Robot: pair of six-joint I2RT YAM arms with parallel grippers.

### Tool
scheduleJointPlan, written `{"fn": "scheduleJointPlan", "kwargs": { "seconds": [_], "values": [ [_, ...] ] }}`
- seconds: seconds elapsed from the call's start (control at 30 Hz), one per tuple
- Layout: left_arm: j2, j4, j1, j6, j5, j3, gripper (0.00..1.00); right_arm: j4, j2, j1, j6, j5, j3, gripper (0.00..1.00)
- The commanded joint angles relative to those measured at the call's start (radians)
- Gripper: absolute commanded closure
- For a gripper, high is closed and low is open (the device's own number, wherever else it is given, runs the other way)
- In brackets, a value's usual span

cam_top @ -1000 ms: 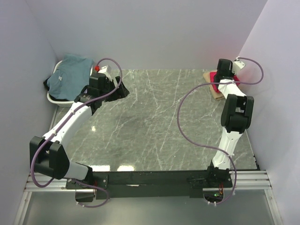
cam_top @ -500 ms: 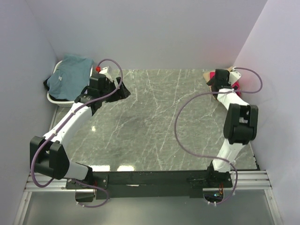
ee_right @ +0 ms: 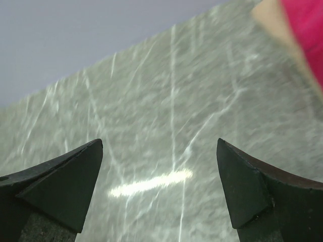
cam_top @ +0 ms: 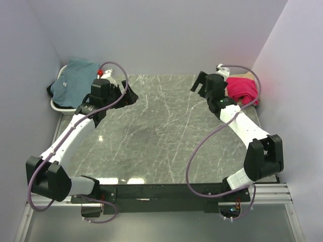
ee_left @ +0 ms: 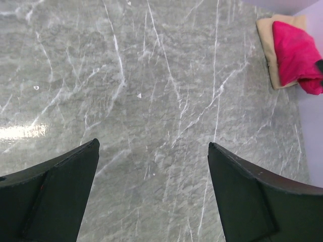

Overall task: Fold and stack the t-shirts
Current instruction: Neatly place the folded tshirt to the corner, then reset both grippers

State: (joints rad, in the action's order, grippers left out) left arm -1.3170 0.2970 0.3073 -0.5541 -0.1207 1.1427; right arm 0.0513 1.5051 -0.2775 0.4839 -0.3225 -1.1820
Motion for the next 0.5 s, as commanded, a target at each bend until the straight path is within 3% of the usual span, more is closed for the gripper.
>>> {"fn": "scheduleJointPlan", "kwargs": {
  "seconds": [0.0, 0.3, 0.47],
  "values": [
    [0.056, -0.013, -0.002, -0.006, 0.020, 0.005, 0.06, 0.045, -0.055, -0.071, -0.027, 0.124, 0.019, 0.00],
    [0.105, 0.017, -0.002, -0.009, 0.030, -0.012, 0.05, 0.005, -0.197, -0.143, -0.082, 0.141, 0.159, 0.00],
    [0.139, 0.047, -0.002, -0.012, 0.107, -0.003, 0.05, 0.002, -0.262, -0.170, -0.094, 0.215, 0.192, 0.00]
  ]
}}
